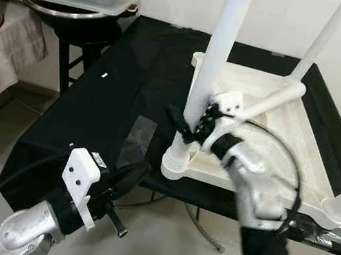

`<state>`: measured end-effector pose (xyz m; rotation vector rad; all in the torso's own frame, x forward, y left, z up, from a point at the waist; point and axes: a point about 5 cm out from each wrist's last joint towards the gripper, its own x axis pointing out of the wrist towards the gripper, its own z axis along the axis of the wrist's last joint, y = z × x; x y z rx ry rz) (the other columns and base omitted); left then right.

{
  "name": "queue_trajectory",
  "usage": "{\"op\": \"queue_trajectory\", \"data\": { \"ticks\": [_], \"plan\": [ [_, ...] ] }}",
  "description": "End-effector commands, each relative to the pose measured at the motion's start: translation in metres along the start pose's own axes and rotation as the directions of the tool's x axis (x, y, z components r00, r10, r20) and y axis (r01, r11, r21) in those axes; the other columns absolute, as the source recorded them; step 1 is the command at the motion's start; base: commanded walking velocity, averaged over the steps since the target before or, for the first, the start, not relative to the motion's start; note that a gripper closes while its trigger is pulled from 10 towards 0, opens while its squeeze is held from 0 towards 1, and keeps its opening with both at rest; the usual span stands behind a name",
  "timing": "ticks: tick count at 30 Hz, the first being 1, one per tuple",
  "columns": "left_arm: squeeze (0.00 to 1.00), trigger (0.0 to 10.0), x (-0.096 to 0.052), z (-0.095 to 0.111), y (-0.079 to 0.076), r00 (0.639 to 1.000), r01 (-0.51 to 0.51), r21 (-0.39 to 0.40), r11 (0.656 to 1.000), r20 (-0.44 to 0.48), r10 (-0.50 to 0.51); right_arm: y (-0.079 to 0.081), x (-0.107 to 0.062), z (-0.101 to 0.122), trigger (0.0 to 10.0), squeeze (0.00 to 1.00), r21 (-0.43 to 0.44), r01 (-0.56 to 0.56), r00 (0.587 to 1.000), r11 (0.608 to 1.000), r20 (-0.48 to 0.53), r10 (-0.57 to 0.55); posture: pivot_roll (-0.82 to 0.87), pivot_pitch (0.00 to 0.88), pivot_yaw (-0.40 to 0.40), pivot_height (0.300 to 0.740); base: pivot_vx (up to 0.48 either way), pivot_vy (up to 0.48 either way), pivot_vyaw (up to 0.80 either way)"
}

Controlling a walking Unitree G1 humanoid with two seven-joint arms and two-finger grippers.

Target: Building children table

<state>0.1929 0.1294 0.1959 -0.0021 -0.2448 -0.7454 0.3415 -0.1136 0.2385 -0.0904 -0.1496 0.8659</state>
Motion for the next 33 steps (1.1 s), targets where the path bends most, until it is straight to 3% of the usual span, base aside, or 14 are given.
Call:
{"op": "queue_trajectory", "data": {
  "ticks": [1,4,8,17,18,19,20,21,27,33],
  "plan": [
    [0.0,10.0,-0.001,-0.002,-0.002,1.0,0.01,0.007,1.0,-0.028,-0.009,0.0,-0.002,-0.001,10.0,0.0,0.006,-0.103,0.995,0.995,0.013,0.103,0.06,0.129,-0.069,0.74,0.0,0.0,0.0],
    [0.0,10.0,-0.001,-0.001,-0.003,1.0,0.006,0.01,1.0,-0.029,-0.006,-0.004,-0.005,-0.001,10.0,0.0,-0.034,-0.201,0.979,0.979,-0.025,0.2,0.07,0.137,-0.074,0.74,0.0,0.0,0.0],
    [0.0,10.0,-0.005,0.0,-0.005,0.999,-0.001,0.018,1.0,-0.043,0.002,-0.011,-0.005,0.001,10.0,0.0,-0.015,-0.412,0.91,0.911,-0.063,0.411,0.1,0.166,-0.08,0.74,0.0,0.0,0.0],
    [0.0,10.0,-0.018,0.006,-0.01,0.997,-0.028,0.012,1.0,-0.073,0.029,-0.023,0.008,0.012,10.0,0.0,0.002,-0.509,0.861,0.861,-0.031,0.508,0.16,0.241,-0.076,0.74,0.0,0.0,0.0],
    [0.0,10.0,-0.022,0.007,-0.01,0.996,-0.036,0.011,0.999,-0.082,0.037,-0.024,0.009,0.013,3.9,0.0,0.006,-0.532,0.846,0.847,-0.028,0.532,0.17,0.253,-0.075,0.74,0.0,0.0,0.0],
    [0.0,10.0,-0.022,0.007,-0.01,0.996,-0.036,0.011,0.999,-0.082,0.037,-0.024,0.009,0.013,3.9,0.0,0.006,-0.532,0.846,0.847,-0.028,0.532,0.17,0.253,-0.075,0.74,0.0,0.0,0.0],
    [0.0,10.0,-0.026,0.008,-0.01,0.995,-0.046,0.011,0.999,-0.093,0.047,-0.025,0.01,0.014,2.7,0.0,0.012,-0.552,0.833,0.834,-0.03,0.552,0.18,0.272,-0.074,0.74,0.0,0.0,0.0],
    [0.0,10.0,-0.029,0.01,-0.011,0.993,-0.053,0.011,0.999,-0.101,0.054,-0.026,0.01,0.014,0.0,0.0,0.014,-0.579,0.815,0.815,-0.034,0.579,0.19,0.281,-0.073,0.74,0.0,0.0,0.0],
    [0.0,10.0,-0.037,0.012,-0.01,0.99,-0.077,0.012,0.997,-0.114,0.078,-0.031,0.006,0.02,0.0,0.0,0.013,-0.639,0.768,0.769,-0.049,0.639,0.19,0.294,-0.069,0.74,0.0,0.0,0.0],
    [0.0,10.0,-0.032,0.012,-0.008,0.991,-0.082,0.012,0.997,-0.102,0.083,-0.038,0.0,0.028,0.0,0.0,-0.051,-0.642,0.766,0.765,-0.064,0.639,0.16,0.274,-0.071,0.74,0.0,0.0,0.0]
  ]
}}
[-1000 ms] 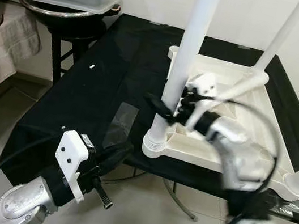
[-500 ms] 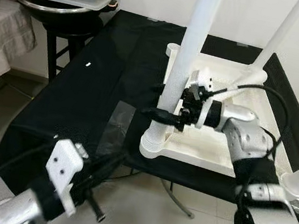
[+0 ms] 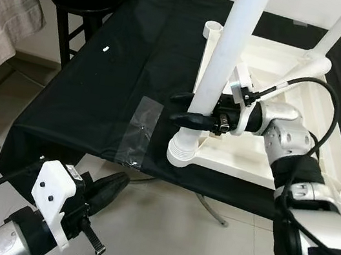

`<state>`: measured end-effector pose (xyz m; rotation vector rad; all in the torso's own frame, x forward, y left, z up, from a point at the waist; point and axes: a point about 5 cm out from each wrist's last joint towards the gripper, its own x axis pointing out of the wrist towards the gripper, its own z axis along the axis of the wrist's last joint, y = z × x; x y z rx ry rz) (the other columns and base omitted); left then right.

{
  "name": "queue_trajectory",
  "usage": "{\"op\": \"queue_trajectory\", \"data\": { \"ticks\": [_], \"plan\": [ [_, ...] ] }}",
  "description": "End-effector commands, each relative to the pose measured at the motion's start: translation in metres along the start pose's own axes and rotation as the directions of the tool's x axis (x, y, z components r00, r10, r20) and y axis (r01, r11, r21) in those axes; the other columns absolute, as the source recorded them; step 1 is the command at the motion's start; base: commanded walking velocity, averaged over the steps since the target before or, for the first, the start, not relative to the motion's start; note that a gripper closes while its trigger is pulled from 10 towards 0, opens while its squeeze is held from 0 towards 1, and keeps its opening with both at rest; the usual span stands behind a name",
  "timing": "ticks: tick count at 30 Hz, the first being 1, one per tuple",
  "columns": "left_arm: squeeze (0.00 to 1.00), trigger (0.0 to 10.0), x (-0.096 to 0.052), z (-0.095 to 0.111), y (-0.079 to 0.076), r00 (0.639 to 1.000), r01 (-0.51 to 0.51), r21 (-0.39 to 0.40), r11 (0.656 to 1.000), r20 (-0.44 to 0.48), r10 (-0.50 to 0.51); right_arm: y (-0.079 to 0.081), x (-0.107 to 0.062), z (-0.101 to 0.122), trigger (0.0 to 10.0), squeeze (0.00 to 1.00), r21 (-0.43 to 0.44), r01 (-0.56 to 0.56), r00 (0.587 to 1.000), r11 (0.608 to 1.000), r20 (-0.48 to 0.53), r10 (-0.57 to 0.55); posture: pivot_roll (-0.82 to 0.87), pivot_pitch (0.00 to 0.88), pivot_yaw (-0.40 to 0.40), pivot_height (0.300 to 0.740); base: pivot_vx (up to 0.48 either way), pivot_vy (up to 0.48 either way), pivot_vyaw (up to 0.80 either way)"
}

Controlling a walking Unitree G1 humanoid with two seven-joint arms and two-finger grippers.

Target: Building children table

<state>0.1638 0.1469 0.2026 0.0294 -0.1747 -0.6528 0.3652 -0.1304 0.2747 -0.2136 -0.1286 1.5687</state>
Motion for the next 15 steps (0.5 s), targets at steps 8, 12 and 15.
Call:
{"op": "queue_trajectory", "data": {
  "ticks": [8,12,15],
  "plan": [
    [0.0,10.0,0.009,-0.005,-0.003,1.0,0.024,-0.037,0.999,0.016,-0.023,0.033,0.006,-0.044,0.0,0.0,0.0,0.456,0.889,0.89,-0.037,-0.456,0.08,0.219,-0.089,0.74,0.0,0.0,0.0],
    [0.0,10.0,0.015,-0.008,-0.001,0.999,0.04,-0.039,0.998,0.025,-0.039,0.075,0.026,-0.084,0.0,0.0,0.057,0.812,0.582,0.581,-0.152,-0.799,0.05,0.192,-0.072,0.74,0.0,0.0,0.0],
    [0.0,10.0,0.023,-0.009,0.0,0.997,0.06,-0.043,0.997,0.041,-0.058,0.095,0.034,-0.093,0.0,0.0,-0.009,0.914,0.397,0.405,-0.172,-0.901,0.04,0.171,-0.069,0.74,0.0,0.0,0.0]
  ]
}}
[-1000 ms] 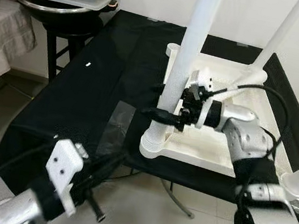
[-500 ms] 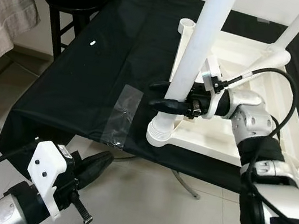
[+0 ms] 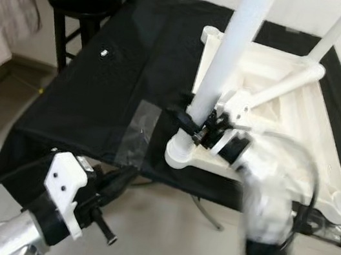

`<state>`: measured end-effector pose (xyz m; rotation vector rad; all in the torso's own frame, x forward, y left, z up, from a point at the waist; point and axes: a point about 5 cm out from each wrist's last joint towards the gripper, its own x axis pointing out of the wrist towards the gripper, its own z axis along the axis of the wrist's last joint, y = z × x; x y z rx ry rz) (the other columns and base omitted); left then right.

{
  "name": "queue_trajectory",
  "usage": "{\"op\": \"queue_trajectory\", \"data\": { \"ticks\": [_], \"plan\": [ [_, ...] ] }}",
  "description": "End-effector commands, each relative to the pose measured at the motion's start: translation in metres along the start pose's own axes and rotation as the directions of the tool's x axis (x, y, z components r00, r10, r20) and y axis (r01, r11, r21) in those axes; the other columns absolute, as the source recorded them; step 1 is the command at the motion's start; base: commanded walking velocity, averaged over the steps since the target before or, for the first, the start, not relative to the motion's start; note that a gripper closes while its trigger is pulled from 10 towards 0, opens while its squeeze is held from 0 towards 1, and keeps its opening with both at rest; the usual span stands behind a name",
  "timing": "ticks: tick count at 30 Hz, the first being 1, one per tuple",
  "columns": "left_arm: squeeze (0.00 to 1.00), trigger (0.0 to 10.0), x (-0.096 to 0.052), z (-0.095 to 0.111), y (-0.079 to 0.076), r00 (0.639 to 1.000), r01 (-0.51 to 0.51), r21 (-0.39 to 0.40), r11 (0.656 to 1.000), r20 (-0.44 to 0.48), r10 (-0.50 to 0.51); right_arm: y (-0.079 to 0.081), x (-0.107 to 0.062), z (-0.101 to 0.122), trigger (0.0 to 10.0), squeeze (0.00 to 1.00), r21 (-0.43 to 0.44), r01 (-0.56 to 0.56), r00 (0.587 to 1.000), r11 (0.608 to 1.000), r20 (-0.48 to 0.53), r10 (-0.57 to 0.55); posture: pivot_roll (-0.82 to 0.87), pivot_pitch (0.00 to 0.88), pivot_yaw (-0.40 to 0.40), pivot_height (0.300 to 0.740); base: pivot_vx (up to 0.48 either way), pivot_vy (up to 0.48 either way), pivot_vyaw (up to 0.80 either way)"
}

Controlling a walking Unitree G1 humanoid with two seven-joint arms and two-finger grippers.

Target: Building children table

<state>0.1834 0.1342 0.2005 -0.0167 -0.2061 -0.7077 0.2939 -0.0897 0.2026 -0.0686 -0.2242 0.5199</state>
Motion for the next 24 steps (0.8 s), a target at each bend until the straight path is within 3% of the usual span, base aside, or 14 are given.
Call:
{"op": "queue_trajectory", "data": {
  "ticks": [1,8,9,10,11,13,14,15,18,21,24],
  "plan": [
    [0.0,10.0,0.001,-0.004,-0.002,1.0,0.01,-0.009,1.0,-0.003,-0.01,-0.005,-0.015,-0.039,0.0,0.0,-0.064,0.093,0.976,0.994,-0.19,-0.104,0.04,0.171,-0.069,0.74,0.0,0.0,0.0],
    [0.0,10.0,0.006,-0.004,0.003,1.0,0.018,0.005,1.0,0.002,-0.018,0.001,-0.002,-0.04,0.0,0.0,-0.048,0.164,0.969,0.985,-0.181,-0.17,0.05,0.135,-0.067,0.74,0.0,0.0,0.0],
    [0.0,10.0,0.006,-0.004,0.005,1.0,0.019,0.009,1.0,0.005,-0.019,0.007,-0.002,-0.038,5.4,0.0,-0.044,0.185,0.963,0.982,-0.193,-0.19,0.05,0.132,-0.064,0.74,0.0,0.0,0.0],
    [0.0,10.0,0.006,-0.004,0.005,1.0,0.019,0.009,1.0,0.005,-0.019,0.007,-0.002,-0.038,5.4,0.0,-0.044,0.185,0.963,0.982,-0.193,-0.19,0.05,0.132,-0.064,0.74,0.0,0.0,0.0],
    [0.0,10.0,0.007,-0.004,0.006,1.0,0.019,0.013,1.0,0.007,-0.019,0.011,-0.001,-0.032,10.0,0.0,-0.012,0.179,0.968,0.984,-0.175,-0.178,0.05,0.135,-0.06,0.74,0.0,0.0,0.0],
    [0.0,10.0,0.007,-0.003,0.007,1.0,0.019,0.016,1.0,0.008,-0.019,0.013,-0.001,-0.028,10.0,0.0,0.007,0.175,0.972,0.985,-0.161,-0.172,0.05,0.136,-0.06,0.74,0.0,0.0,0.0],
    [0.0,10.0,0.007,-0.004,0.007,1.0,0.019,0.017,1.0,0.008,-0.019,0.011,0.003,-0.021,10.0,0.76,0.055,0.117,0.987,0.992,-0.119,-0.109,0.05,0.143,-0.057,0.74,0.0,0.0,0.0],
    [0.0,10.0,0.007,-0.004,0.006,1.0,0.02,0.018,1.0,0.004,-0.02,0.008,0.007,-0.015,10.0,1.0,0.097,0.034,0.997,0.995,-0.079,-0.026,0.05,0.149,-0.058,0.74,0.0,0.0,0.0],
    [0.0,10.0,0.005,-0.004,0.003,1.0,0.022,0.014,1.0,0.001,-0.022,-0.005,0.013,-0.004,10.0,1.0,0.119,-0.119,0.992,0.986,-0.016,0.122,0.06,0.17,-0.062,0.74,0.0,0.0,0.0],
    [0.0,10.0,0.001,-0.003,-0.001,1.0,0.017,0.004,1.0,-0.007,-0.017,-0.034,0.017,0.011,10.0,1.0,0.034,-0.358,0.934,0.933,-0.004,0.358,0.07,0.203,-0.07,0.74,0.0,0.0,0.0],
    [0.0,10.0,-0.001,-0.003,-0.002,1.0,0.014,0.001,1.0,-0.011,-0.014,-0.042,0.017,0.015,10.0,1.0,0.031,-0.427,0.904,0.904,-0.008,0.428,0.07,0.203,-0.07,0.74,0.0,0.0,0.0]
  ]
}}
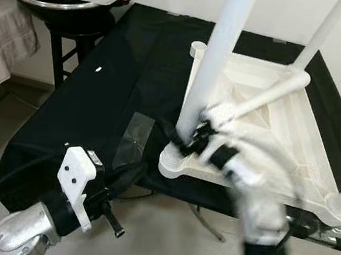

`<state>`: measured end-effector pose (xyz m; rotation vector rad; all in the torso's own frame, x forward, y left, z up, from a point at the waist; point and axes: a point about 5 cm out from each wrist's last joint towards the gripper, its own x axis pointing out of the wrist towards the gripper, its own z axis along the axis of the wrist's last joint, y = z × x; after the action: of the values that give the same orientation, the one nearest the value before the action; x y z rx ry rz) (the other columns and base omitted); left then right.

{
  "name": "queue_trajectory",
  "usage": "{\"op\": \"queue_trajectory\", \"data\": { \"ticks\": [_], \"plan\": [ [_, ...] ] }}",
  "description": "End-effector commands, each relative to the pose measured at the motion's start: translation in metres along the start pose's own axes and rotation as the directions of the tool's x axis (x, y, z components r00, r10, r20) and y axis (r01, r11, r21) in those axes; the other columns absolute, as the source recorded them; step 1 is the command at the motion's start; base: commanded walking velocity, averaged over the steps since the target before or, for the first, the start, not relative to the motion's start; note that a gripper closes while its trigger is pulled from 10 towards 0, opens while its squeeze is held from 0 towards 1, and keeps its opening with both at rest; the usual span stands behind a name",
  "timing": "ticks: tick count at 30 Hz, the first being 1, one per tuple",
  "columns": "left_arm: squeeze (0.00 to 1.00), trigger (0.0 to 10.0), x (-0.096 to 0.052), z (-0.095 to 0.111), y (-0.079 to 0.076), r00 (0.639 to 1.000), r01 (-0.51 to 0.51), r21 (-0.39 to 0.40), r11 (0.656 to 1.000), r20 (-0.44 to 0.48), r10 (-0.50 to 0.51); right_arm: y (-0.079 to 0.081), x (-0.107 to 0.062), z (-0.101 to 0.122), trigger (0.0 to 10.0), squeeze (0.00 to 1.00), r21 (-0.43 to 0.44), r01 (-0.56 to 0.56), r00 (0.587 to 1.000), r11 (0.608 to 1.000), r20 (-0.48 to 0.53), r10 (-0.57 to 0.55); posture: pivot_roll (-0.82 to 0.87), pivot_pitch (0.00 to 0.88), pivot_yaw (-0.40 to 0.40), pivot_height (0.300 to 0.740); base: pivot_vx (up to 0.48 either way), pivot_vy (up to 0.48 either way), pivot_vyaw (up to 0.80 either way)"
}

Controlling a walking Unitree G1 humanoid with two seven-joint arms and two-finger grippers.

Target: Building children table

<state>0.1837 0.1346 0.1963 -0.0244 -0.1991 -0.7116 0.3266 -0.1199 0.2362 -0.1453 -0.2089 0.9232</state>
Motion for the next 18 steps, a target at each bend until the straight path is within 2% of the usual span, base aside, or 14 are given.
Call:
{"op": "queue_trajectory", "data": {
  "ticks": [1,2,5,7,9,12,14,15,16,18],
  "plan": [
    [0.0,10.0,-0.002,0.001,-0.003,1.0,0.009,0.005,1.0,-0.012,-0.009,0.0,-0.001,-0.006,10.0,0.65,0.028,-0.112,0.994,0.993,0.003,0.112,0.08,0.23,-0.075,0.74,0.0,0.0,0.0],
    [0.0,10.0,-0.005,0.001,-0.005,1.0,0.008,-0.001,1.0,-0.019,-0.008,-0.005,0.0,-0.001,10.0,0.0,0.002,-0.185,0.983,0.983,-0.003,0.185,0.09,0.242,-0.076,0.74,0.0,0.0,0.0],
    [0.0,10.0,-0.007,0.001,-0.007,1.0,0.007,-0.005,1.0,-0.023,-0.007,-0.008,-0.001,0.003,10.0,0.0,-0.016,-0.235,0.972,0.972,-0.007,0.235,0.09,0.251,-0.077,0.74,0.0,0.0,0.0],
    [0.0,10.0,-0.012,0.002,-0.01,0.999,0.003,-0.014,1.0,-0.04,-0.004,-0.013,0.004,0.011,10.0,0.0,-0.016,-0.375,0.927,0.927,-0.023,0.374,0.11,0.283,-0.078,0.74,0.0,0.0,0.0],
    [0.0,10.0,-0.017,0.003,-0.012,0.999,-0.007,-0.02,1.0,-0.053,0.006,-0.02,0.011,0.025,10.0,0.0,-0.005,-0.456,0.89,0.89,0.004,0.456,0.13,0.303,-0.081,0.74,0.0,0.0,0.0],
    [0.0,10.0,-0.019,0.004,-0.013,0.998,-0.012,-0.02,1.0,-0.058,0.011,-0.025,0.014,0.03,10.0,0.0,0.001,-0.481,0.877,0.877,0.022,0.481,0.13,0.305,-0.082,0.74,0.0,0.0,0.0],
    [0.0,10.0,-0.022,0.005,-0.013,0.998,-0.023,-0.023,0.999,-0.064,0.022,-0.033,0.018,0.039,7.1,0.0,0.004,-0.517,0.856,0.856,0.035,0.517,0.14,0.315,-0.083,0.74,0.0,0.0,0.0],
    [0.0,10.0,-0.023,0.005,-0.013,0.997,-0.027,-0.023,0.999,-0.067,0.025,-0.036,0.018,0.042,0.0,0.0,0.001,-0.541,0.84,0.841,0.033,0.541,0.14,0.317,-0.084,0.74,0.0,0.0,0.0],
    [0.0,10.0,-0.023,0.005,-0.013,0.997,-0.027,-0.023,0.999,-0.067,0.025,-0.036,0.018,0.042,0.0,0.0,0.001,-0.541,0.84,0.841,0.033,0.541,0.14,0.317,-0.084,0.74,0.0,0.0,0.0],
    [0.0,10.0,-0.024,0.005,-0.014,0.997,-0.029,-0.025,0.999,-0.071,0.027,-0.038,0.016,0.046,0.0,0.0,0.005,-0.595,0.803,0.803,0.024,0.595,0.14,0.319,-0.085,0.74,0.0,0.0,0.0]
  ]
}}
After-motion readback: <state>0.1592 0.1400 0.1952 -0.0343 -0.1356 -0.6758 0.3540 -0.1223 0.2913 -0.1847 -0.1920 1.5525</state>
